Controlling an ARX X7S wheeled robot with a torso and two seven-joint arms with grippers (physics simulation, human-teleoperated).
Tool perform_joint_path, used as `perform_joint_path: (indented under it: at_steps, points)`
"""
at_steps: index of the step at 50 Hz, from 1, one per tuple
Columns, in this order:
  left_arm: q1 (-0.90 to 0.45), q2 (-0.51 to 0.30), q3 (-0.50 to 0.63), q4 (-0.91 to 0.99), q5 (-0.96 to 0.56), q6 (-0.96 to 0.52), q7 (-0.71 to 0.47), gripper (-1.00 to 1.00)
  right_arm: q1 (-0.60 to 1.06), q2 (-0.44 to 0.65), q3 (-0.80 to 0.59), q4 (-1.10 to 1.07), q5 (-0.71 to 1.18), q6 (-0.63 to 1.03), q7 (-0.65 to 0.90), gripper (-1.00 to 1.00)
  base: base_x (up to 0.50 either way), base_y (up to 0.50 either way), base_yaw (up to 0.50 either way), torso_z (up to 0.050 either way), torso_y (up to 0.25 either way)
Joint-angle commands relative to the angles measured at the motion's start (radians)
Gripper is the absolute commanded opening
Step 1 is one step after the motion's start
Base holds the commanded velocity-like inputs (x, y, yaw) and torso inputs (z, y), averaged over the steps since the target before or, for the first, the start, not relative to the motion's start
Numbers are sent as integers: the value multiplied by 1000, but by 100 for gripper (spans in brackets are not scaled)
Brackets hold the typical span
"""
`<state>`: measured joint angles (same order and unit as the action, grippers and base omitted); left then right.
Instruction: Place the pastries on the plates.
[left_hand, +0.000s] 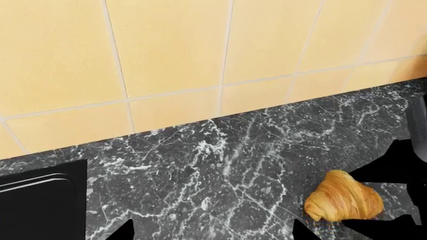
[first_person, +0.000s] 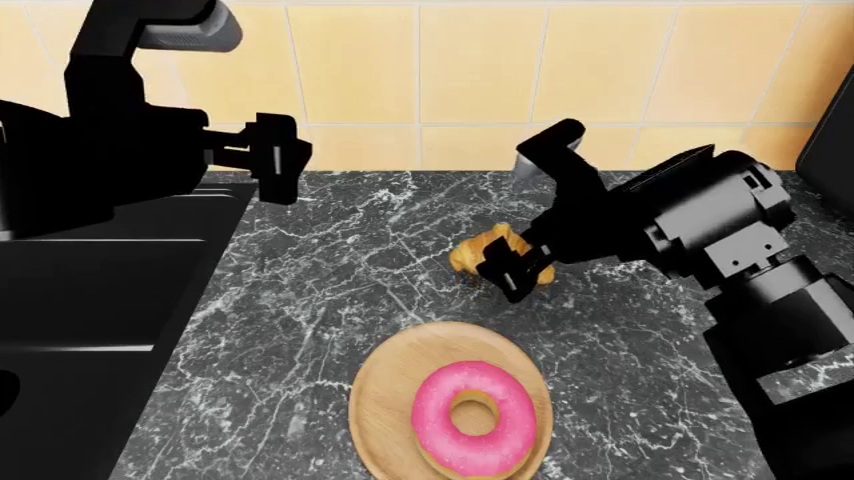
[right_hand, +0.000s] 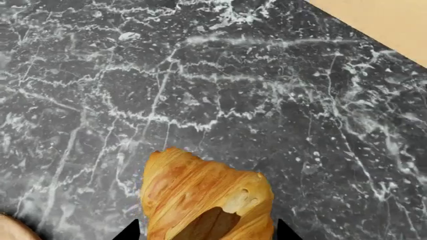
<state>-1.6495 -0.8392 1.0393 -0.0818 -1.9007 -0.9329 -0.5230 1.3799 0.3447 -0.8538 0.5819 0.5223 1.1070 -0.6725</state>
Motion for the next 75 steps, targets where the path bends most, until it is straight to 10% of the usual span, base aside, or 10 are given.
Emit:
perform_joint_path:
  at_steps: [1, 31, 75]
  points:
    - [0, 0, -2, -1, 4, 2, 5, 100, 26, 37, 66, -96, 25, 43, 48, -100, 0, 0, 0, 0, 0]
    - [19, 5, 0, -4, 14, 17, 8, 100, 94, 113, 176, -308, 111, 217, 146, -100, -14, 7, 0, 0, 0]
    - [33, -15, -14, 13, 1, 31, 5, 100, 128, 119, 187, -334, 105, 237, 217, -100, -469, -80, 0, 0, 0]
